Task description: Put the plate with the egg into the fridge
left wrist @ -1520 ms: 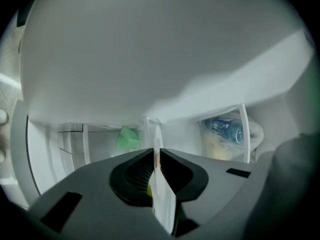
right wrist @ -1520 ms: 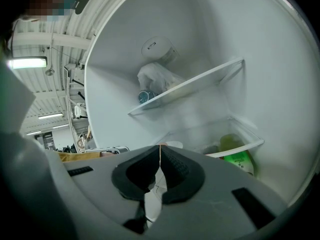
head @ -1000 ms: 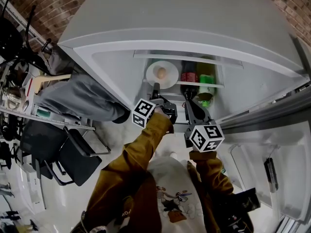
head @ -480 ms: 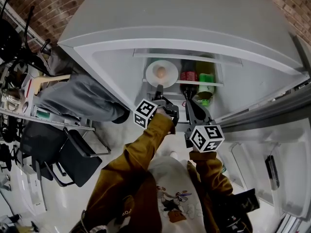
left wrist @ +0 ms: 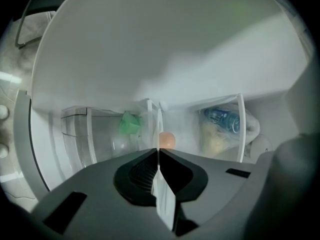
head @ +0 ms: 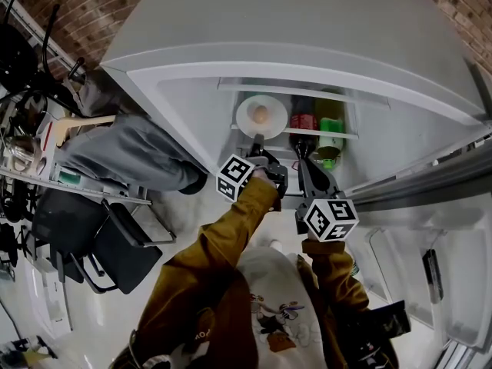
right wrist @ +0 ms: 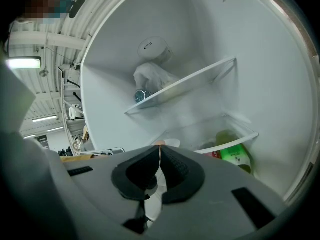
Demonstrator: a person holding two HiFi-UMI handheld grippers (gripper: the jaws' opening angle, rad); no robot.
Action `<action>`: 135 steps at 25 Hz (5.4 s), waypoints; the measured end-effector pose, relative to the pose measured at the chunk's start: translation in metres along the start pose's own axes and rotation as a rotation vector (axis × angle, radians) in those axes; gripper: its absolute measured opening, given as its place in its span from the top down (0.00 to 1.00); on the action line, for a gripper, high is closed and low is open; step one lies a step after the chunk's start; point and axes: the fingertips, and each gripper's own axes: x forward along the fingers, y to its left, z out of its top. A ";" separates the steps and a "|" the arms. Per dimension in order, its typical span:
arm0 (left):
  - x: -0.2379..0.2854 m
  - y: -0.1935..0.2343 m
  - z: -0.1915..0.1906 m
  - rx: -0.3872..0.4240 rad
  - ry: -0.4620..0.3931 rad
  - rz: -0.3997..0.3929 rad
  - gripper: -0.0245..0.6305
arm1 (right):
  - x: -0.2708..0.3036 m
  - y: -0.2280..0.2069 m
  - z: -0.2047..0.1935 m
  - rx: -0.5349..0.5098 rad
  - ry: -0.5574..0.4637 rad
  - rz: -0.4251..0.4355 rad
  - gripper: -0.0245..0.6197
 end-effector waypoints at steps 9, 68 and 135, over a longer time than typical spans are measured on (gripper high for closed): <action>0.003 -0.006 0.000 -0.005 0.018 -0.034 0.94 | 0.000 -0.002 0.001 -0.003 0.000 -0.009 0.95; 0.006 0.000 0.013 0.082 0.003 0.051 0.79 | -0.012 -0.004 0.002 0.006 -0.007 -0.015 0.95; -0.156 -0.095 -0.081 1.222 0.352 -0.377 0.95 | -0.063 0.039 0.002 -0.093 -0.078 -0.069 0.95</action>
